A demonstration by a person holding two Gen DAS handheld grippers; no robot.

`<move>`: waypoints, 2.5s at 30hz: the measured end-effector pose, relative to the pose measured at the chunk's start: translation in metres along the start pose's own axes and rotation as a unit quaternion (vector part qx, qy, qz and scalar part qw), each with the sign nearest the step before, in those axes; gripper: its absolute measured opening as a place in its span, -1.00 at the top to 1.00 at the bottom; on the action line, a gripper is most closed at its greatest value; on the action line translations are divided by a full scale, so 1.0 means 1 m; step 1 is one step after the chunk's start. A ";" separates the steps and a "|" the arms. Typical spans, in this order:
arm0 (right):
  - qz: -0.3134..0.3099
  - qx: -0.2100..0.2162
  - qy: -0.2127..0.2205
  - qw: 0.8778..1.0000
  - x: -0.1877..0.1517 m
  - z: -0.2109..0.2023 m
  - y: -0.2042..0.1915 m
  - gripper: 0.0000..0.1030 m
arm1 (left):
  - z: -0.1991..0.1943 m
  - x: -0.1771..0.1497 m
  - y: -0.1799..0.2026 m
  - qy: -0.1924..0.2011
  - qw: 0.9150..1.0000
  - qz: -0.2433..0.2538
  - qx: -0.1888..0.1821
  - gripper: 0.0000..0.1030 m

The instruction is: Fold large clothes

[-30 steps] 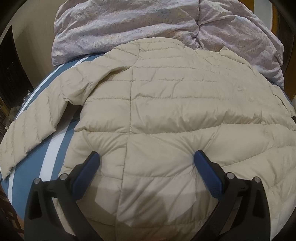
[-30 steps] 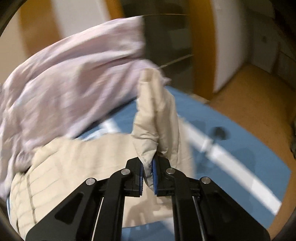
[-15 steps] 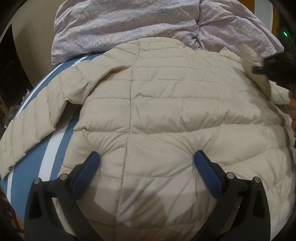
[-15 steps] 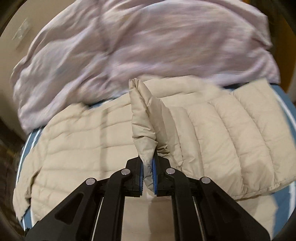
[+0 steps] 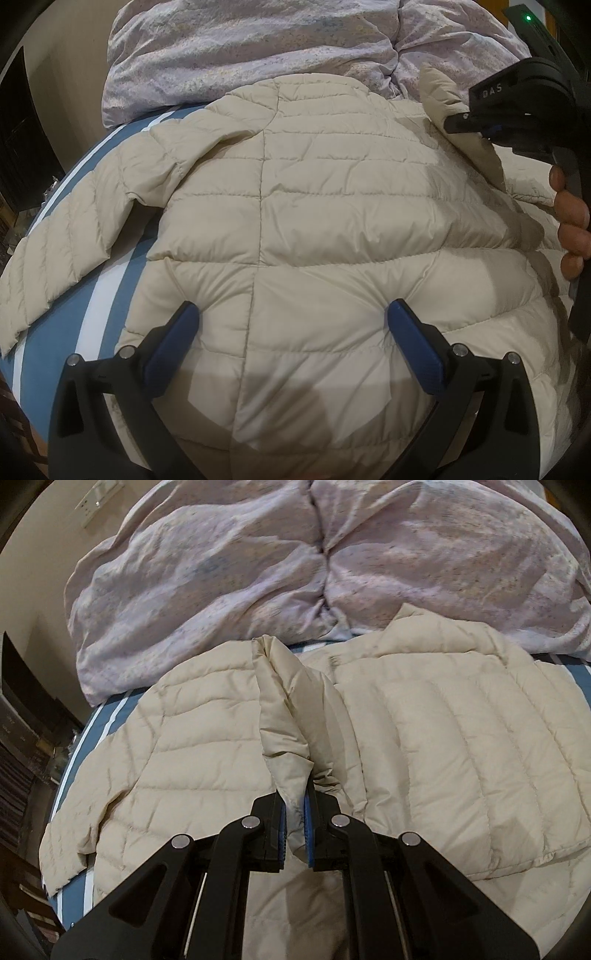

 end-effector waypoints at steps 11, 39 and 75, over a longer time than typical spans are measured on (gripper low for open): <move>-0.017 0.016 -0.047 0.999 -0.019 0.018 -0.022 0.58 | 0.000 0.000 0.000 0.000 1.000 0.000 -0.001 -0.96; -0.026 -0.142 0.021 0.989 -0.023 0.009 0.064 -0.22 | 0.000 0.000 0.000 0.000 1.000 0.000 -0.001 -0.97; -0.020 -0.125 0.010 0.992 -0.026 0.017 0.063 -0.75 | -0.067 -0.032 -0.133 0.017 0.991 -0.099 0.084 -0.96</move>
Point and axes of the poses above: each gripper's, at about its wrist camera, not at the fingertips, and z roughly the way its jaws point, y to its right, x to its top, the point moved 5 cm from there along z, roughly the way its jaws point, and after that the axes turned 3 degrees about z, right-handed, at the moved point
